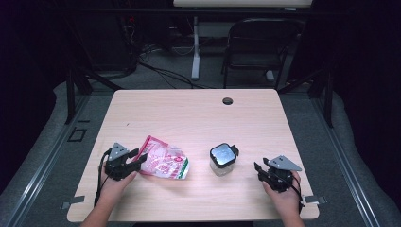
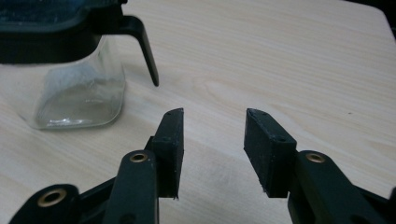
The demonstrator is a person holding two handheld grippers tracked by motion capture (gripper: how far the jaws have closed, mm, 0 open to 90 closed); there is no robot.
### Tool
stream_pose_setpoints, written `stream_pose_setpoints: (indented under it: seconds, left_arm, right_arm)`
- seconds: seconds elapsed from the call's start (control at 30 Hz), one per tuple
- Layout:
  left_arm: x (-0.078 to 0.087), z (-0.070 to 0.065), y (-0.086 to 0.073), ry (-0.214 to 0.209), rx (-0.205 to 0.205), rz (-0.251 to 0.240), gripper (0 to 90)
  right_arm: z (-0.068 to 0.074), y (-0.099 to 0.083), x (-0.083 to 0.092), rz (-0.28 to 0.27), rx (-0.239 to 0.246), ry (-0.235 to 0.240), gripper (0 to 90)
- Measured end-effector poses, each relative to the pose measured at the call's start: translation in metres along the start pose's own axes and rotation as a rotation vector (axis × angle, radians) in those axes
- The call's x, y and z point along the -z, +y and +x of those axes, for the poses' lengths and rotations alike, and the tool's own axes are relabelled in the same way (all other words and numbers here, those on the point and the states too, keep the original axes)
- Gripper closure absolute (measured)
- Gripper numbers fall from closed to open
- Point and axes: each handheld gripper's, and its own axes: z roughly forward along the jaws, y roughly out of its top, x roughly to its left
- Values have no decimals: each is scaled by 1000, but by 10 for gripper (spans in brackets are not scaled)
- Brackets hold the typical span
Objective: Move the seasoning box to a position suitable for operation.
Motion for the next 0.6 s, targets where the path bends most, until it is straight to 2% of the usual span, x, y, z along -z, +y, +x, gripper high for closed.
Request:
stream_pose_setpoints:
  seconds: [0.07, 0.2, 0.3, 0.43, 0.6]
  left_arm:
    - [1, 0, 0, 1, 6, -5, 551]
    - [0, 1, 0, 4, 2, -12, 550]
    - [3, 1, -1, 0, -6, 3, 551]
    - [8, -2, -2, -7, -7, -21, 551]
    - [13, -4, -4, -13, -15, -27, 553]
  right_arm:
    - [1, 0, -2, 14, 15, 10, 603]
    - [3, 3, -3, 7, 26, 26, 610]
    - [5, 8, -6, -1, 33, 42, 623]
    - [9, 11, -12, -2, 40, 43, 628]
    - [17, 14, -16, 2, 58, 59, 632]
